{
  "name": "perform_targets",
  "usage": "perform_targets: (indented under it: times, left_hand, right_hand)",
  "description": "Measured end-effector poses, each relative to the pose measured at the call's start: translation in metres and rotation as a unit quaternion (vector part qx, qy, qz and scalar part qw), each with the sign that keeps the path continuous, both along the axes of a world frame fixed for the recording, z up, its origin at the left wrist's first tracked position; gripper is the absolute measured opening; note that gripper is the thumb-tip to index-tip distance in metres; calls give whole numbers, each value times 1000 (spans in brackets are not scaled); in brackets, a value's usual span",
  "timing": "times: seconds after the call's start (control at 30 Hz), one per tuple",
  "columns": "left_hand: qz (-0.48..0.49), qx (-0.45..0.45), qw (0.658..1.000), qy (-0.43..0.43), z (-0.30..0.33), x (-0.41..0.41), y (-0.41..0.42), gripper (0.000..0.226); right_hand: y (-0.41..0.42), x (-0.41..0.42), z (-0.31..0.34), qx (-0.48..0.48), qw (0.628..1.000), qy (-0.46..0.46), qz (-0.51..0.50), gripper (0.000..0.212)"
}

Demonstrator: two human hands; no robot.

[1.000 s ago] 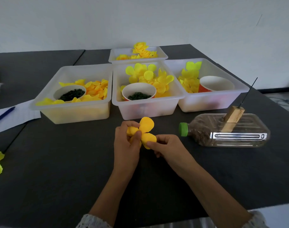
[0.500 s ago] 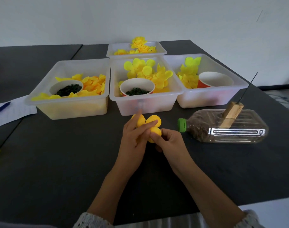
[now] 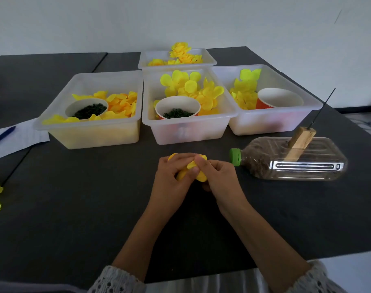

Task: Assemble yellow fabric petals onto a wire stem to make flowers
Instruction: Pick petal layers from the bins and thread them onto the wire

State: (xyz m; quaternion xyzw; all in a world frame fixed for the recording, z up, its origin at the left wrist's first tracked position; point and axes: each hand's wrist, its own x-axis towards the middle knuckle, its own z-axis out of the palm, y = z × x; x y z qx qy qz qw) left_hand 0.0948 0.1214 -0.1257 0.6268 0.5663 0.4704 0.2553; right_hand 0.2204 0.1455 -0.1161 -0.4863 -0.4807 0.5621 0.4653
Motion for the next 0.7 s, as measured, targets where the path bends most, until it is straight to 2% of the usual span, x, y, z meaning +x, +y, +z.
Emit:
perform_targets:
  times: [0.07,0.13,0.27,0.37,0.43,0.47,0.5,0.53,0.57,0.63,0.7]
  left_hand:
    - [15,14,998,-59,3,-2,-1,21]
    - [21,5,989,-148,8,-3,-2,22]
    - [102,-19,944,-315,12,-11,-4,27]
    - [169,7,861,-481,24,-30,-5,27]
    - [207,58,801,-559,44,-38,0,25]
    - [215,80,783,-578,52,-45,4,24]
    - [222,99,790,-563,64,-48,11,24]
    - [226,125,816,-518,77,-49,21,24]
    - [231,157,845,-456,90,-49,33,23]
    - [241,221,882,-339,112,-46,67,19]
    - [247,267,913,-184,126,-43,110,18]
  right_hand:
    - [-3,-2,-1,36,999,-19,14,49]
    - [-8,-3,-3,72,994,-57,53,38]
    - [-10,3,-5,87,982,-136,95,31]
    - [-11,12,-5,42,990,-110,79,26]
    - [-11,14,-5,26,994,-77,68,25]
    - [-10,15,-5,21,995,-63,68,24]
    - [-9,14,-5,16,996,-54,73,24]
    - [-9,14,-5,10,995,-50,81,23]
    - [-7,14,-5,4,995,-45,91,23]
    - [-5,17,-4,-11,994,-16,108,20]
    - [-3,21,-4,-37,992,28,117,19]
